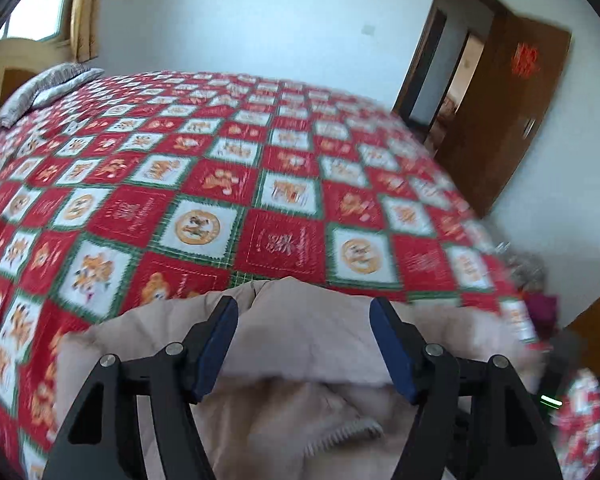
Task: Fold large clothes
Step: 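Fold the jacket sides inward toward each other with both grippers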
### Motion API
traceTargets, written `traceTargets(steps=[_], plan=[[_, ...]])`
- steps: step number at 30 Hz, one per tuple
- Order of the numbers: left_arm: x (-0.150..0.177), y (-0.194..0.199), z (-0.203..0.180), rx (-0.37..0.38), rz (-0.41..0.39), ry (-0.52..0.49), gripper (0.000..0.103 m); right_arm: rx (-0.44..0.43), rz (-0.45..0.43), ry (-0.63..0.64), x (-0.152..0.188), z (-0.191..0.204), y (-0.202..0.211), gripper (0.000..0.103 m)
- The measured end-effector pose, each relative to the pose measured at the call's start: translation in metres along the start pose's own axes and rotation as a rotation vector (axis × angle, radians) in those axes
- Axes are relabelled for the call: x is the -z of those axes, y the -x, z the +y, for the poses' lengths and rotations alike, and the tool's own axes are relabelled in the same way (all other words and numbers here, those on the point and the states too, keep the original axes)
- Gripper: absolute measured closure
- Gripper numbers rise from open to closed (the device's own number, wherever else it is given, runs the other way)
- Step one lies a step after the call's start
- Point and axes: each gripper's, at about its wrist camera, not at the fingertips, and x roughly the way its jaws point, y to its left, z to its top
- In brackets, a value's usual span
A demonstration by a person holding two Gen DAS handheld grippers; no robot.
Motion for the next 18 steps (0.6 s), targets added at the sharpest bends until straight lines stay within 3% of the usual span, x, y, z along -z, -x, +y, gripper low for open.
traceTargets(steps=[2,3,4,6,10,13,15,18], plan=[[0.011,-0.027,0.000,-0.079,0.024,-0.053,0.034,-0.002,-0.003,0.000,0.000,0.000,0.000,0.063],[0.025,-0.050,0.007,-0.110,0.078,-0.060,0.031,-0.010,-0.006,-0.004,0.000,-0.001,0.001,0.063],[0.032,-0.060,0.017,-0.067,0.117,-0.017,0.027,-0.021,-0.012,-0.008,0.000,-0.002,0.002,0.062],[0.035,-0.058,0.028,-0.036,0.095,0.034,0.027,-0.023,-0.011,-0.007,0.000,-0.002,0.003,0.062],[0.041,-0.060,0.014,-0.126,0.089,-0.049,0.027,-0.011,-0.034,0.001,-0.001,0.002,0.011,0.061],[0.043,-0.060,0.012,-0.145,0.080,-0.065,0.027,-0.094,-0.114,-0.075,-0.007,-0.007,0.039,0.059],[0.044,-0.060,0.012,-0.147,0.078,-0.066,0.027,-0.083,-0.143,-0.122,-0.020,-0.012,0.050,0.059],[0.042,-0.063,0.011,-0.153,0.078,-0.071,0.027,-0.054,-0.085,-0.118,-0.038,-0.015,0.034,0.058]])
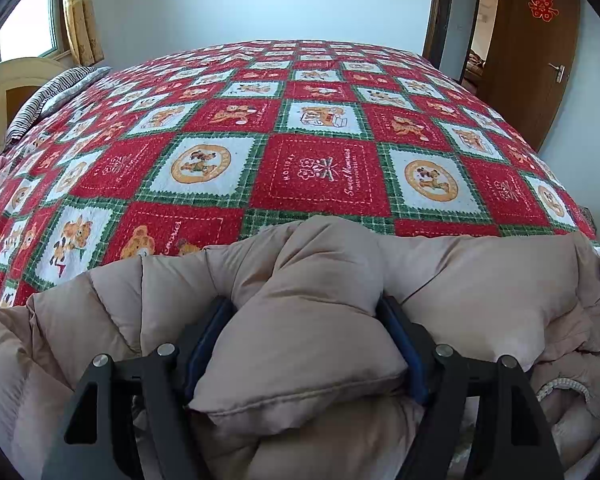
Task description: Fold large clothes
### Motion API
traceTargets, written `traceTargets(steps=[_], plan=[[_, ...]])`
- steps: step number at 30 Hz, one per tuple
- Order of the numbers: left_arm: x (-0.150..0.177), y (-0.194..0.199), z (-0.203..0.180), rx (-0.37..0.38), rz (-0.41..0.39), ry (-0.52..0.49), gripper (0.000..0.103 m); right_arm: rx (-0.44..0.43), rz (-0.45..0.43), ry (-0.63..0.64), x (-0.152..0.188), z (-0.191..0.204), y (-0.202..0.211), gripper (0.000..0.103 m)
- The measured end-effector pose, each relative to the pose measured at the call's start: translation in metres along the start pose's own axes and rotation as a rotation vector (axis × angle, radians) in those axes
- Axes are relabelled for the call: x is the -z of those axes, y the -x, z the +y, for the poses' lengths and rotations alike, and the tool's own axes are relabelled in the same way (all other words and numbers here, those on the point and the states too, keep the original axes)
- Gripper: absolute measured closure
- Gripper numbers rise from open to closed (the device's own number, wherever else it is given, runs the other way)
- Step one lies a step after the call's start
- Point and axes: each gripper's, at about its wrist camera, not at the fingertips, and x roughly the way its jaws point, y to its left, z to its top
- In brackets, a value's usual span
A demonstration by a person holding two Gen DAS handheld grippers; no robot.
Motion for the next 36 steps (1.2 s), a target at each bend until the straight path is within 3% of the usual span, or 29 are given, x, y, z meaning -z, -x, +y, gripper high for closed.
traceTargets(steps=[2,3,5,10,14,18,20,21,26,31,33,35,36], plan=[[0.000,0.000,0.000,-0.001,-0.002,-0.002,0.027,0.096,0.121,0.053,0.006,-0.001,-0.034,0.058],[0.000,0.001,0.000,0.003,-0.004,-0.002,0.026,0.098,0.160,0.065,0.013,-0.002,-0.045,0.058],[0.000,0.001,-0.001,0.001,-0.003,-0.004,0.026,0.114,0.142,0.102,0.019,0.001,-0.047,0.057],[0.000,0.001,-0.004,-0.011,-0.002,-0.012,0.025,0.250,0.141,0.228,0.024,0.024,-0.055,0.056],[0.001,0.000,-0.004,-0.022,-0.005,-0.017,0.025,0.200,0.153,0.159,0.013,0.013,-0.043,0.057],[0.001,0.000,-0.005,-0.030,-0.008,-0.022,0.025,0.050,0.067,0.148,0.003,0.038,-0.019,0.070],[0.001,0.000,-0.005,-0.035,-0.009,-0.023,0.025,0.031,0.141,0.211,0.008,0.058,-0.041,0.076],[0.001,0.000,-0.003,-0.033,-0.008,-0.014,0.025,0.061,0.185,0.227,0.014,0.061,-0.057,0.081],[0.000,-0.001,-0.007,-0.050,-0.007,-0.030,0.024,-0.009,0.177,0.148,0.023,0.041,-0.073,0.085],[0.000,-0.002,-0.007,-0.052,-0.011,-0.031,0.024,0.010,0.160,0.157,0.024,0.045,-0.064,0.085],[0.000,-0.002,-0.007,-0.053,-0.013,-0.032,0.024,0.022,0.109,0.123,0.018,0.037,-0.041,0.087],[0.000,-0.002,-0.007,-0.053,-0.013,-0.031,0.024,0.082,0.043,0.116,0.016,0.026,-0.022,0.087],[0.000,-0.002,-0.007,-0.054,-0.012,-0.032,0.024,0.110,0.065,0.121,0.018,0.021,-0.025,0.087]])
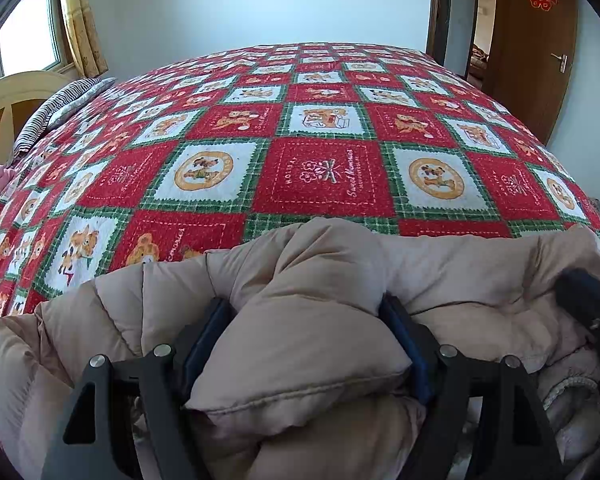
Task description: Fold large clothes
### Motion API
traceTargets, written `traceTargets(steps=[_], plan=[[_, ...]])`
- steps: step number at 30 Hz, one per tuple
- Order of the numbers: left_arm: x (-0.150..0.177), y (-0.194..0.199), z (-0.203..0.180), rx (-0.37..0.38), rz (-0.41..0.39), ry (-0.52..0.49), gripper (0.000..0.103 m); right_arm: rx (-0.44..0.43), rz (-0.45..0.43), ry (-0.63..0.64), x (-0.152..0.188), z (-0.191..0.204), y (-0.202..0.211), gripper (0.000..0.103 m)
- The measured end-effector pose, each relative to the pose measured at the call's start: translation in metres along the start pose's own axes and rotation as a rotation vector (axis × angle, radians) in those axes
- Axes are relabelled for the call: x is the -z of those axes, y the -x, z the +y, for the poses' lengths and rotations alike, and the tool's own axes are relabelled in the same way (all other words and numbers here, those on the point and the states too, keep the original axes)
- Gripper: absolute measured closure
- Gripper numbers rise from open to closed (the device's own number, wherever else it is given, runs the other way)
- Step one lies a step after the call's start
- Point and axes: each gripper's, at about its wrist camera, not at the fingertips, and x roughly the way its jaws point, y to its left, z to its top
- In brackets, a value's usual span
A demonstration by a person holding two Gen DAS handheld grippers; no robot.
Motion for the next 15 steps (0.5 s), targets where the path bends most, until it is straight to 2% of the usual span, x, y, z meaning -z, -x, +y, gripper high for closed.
traceTargets(steps=[2,4,8,12,15], plan=[[0.000,0.000,0.000,-0.002,-0.001,-0.003,0.024,-0.009,0.084,-0.006,0.008,-0.008,-0.017,0.089],[0.000,0.000,-0.001,-0.009,-0.001,-0.007,0.024,-0.021,0.064,-0.022,0.009,-0.010,-0.020,0.089],[-0.001,0.000,-0.002,-0.017,-0.002,-0.010,0.023,0.031,0.059,0.028,0.008,0.001,-0.030,0.089],[-0.001,0.000,-0.002,-0.020,-0.003,-0.010,0.023,-0.021,0.036,-0.020,0.009,-0.011,-0.026,0.089],[-0.001,0.000,-0.002,-0.020,-0.004,-0.009,0.023,-0.014,-0.056,-0.060,0.016,-0.020,-0.002,0.089]])
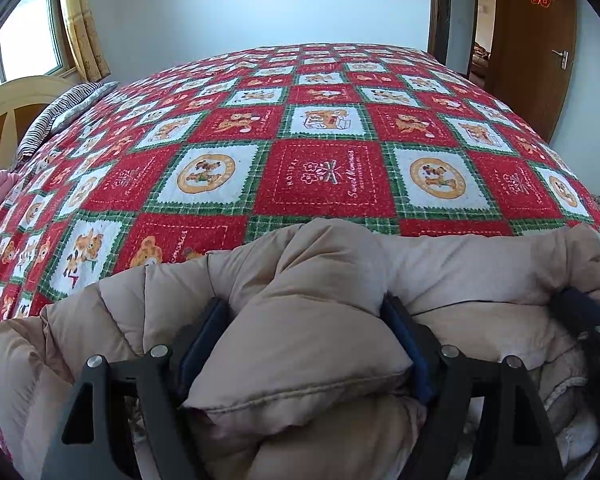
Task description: Fold large clothes
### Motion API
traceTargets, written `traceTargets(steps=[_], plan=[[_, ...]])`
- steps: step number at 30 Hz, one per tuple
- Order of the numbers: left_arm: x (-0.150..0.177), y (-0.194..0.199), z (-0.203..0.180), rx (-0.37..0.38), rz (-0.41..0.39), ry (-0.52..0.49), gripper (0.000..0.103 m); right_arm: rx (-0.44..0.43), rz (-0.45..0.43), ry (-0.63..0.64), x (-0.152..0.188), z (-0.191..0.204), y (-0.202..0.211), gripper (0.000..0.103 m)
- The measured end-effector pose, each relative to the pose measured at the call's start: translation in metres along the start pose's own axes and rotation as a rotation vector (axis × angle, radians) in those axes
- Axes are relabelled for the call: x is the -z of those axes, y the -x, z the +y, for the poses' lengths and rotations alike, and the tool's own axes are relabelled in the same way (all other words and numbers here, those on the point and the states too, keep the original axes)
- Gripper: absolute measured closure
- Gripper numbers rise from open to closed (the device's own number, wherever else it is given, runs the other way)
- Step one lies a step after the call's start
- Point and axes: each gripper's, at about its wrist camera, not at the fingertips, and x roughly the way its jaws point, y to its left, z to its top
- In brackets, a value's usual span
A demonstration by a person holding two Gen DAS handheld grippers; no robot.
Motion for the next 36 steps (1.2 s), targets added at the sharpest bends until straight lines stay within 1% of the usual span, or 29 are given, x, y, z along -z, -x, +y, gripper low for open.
traceTargets(steps=[1,2,3,4,5,9,16,18,20,21,22,23,24,25,26,29,31,32,33,34,35,36], plan=[[0.000,0.000,0.000,0.001,0.000,0.001,0.023,0.007,-0.050,-0.028,0.002,-0.005,0.010,0.089],[0.000,0.000,0.000,0.000,-0.001,0.000,0.023,0.020,-0.061,-0.065,0.004,-0.011,0.014,0.088],[0.000,0.000,0.000,0.000,-0.001,0.000,0.022,0.029,-0.032,-0.096,0.004,-0.016,0.010,0.088],[0.000,0.000,0.000,-0.001,-0.001,0.000,0.022,0.003,0.032,-0.125,0.005,-0.021,-0.001,0.088],[0.000,0.000,0.000,-0.004,-0.002,-0.001,0.022,-0.005,0.054,-0.129,0.004,-0.022,-0.006,0.088],[0.000,0.001,-0.001,-0.009,-0.004,-0.002,0.022,0.046,0.070,-0.073,0.001,-0.011,-0.012,0.088],[-0.001,0.001,-0.001,-0.004,-0.001,0.000,0.022,0.035,0.051,-0.079,0.001,-0.015,-0.012,0.088],[-0.001,0.003,0.001,0.011,0.015,0.007,0.022,0.035,0.055,-0.077,0.001,-0.015,-0.010,0.088],[0.002,0.015,0.004,0.033,0.033,-0.010,0.022,0.042,0.071,-0.070,0.001,-0.016,0.002,0.086],[0.004,0.023,0.004,0.042,0.029,-0.020,0.022,0.050,0.067,-0.067,0.002,-0.016,0.012,0.084],[0.011,0.042,0.007,0.067,0.002,-0.033,0.022,0.055,0.043,-0.071,0.004,-0.016,0.028,0.070],[0.017,0.058,0.011,0.089,-0.017,-0.042,0.022,0.048,0.016,-0.079,0.007,-0.016,0.047,0.041],[0.024,0.074,0.016,0.109,-0.031,-0.053,0.022,0.042,-0.004,-0.085,0.010,-0.016,0.063,0.027],[0.031,0.088,0.021,0.126,-0.042,-0.063,0.022,0.034,-0.030,-0.088,0.014,-0.017,0.081,0.009],[0.042,0.109,0.029,0.155,-0.058,-0.077,0.022,0.027,-0.062,-0.082,0.022,-0.019,0.106,0.008],[0.070,0.153,0.056,0.227,-0.083,-0.074,0.022,-0.001,-0.092,-0.040,0.048,-0.029,0.173,0.008],[0.098,0.190,0.085,0.320,-0.091,-0.048,0.022,-0.016,-0.115,-0.033,0.067,-0.037,0.211,0.008],[0.111,0.205,0.096,0.362,-0.096,-0.041,0.022,-0.019,-0.136,-0.035,0.083,-0.045,0.239,0.008],[0.119,0.214,0.103,0.383,-0.101,-0.040,0.022,-0.020,-0.149,-0.034,0.093,-0.050,0.257,0.008],[0.136,0.232,0.117,0.408,-0.116,-0.043,0.022,-0.018,-0.166,-0.031,0.107,-0.057,0.279,0.008],[0.145,0.240,0.123,0.411,-0.124,-0.047,0.022,-0.008,-0.177,-0.029,0.117,-0.062,0.295,0.008],[0.161,0.255,0.134,0.405,-0.137,-0.055,0.022,0.012,-0.187,-0.029,0.130,-0.067,0.313,0.008]])
